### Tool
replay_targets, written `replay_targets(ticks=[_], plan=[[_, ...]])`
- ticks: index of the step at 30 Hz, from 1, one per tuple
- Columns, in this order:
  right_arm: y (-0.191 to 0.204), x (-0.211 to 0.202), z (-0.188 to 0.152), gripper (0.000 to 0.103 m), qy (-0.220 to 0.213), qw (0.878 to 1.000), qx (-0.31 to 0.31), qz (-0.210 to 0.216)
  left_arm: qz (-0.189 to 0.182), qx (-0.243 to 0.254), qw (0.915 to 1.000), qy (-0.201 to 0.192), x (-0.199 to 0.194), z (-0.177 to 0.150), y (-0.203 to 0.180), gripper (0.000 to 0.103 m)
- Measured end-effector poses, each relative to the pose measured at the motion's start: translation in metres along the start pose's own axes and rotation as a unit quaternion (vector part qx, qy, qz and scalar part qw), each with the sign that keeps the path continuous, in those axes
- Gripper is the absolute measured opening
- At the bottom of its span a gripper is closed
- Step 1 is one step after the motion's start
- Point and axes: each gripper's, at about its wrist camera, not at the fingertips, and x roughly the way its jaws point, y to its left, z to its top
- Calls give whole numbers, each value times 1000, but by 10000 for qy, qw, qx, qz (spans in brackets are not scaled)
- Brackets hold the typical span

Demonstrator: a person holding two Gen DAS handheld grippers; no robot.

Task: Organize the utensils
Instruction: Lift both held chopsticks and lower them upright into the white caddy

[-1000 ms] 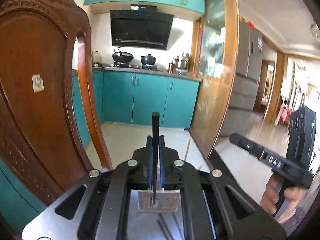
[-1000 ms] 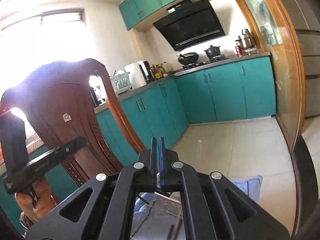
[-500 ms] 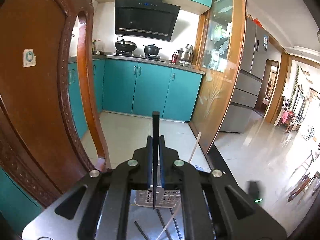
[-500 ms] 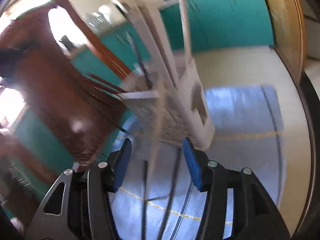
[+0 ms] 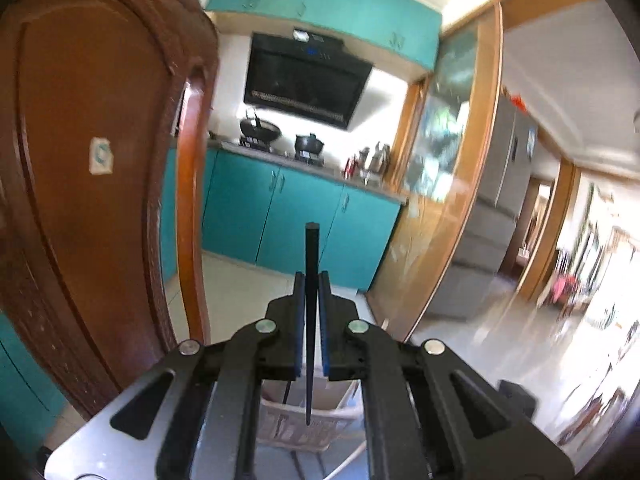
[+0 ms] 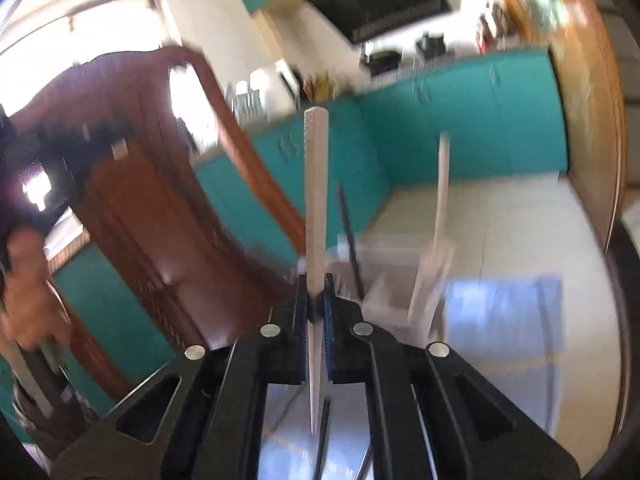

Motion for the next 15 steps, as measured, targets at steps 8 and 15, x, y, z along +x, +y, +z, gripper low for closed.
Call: replay_targets(ticks=[8,15], plan=[[8,-27,58,8,-1761,9811,-235,-763,663,-215,9963,-499,24,-2,9,7],[-6,29,33,7,-1310,9808,-608,-1310,966,-242,9950,99,80,-25,20,8]])
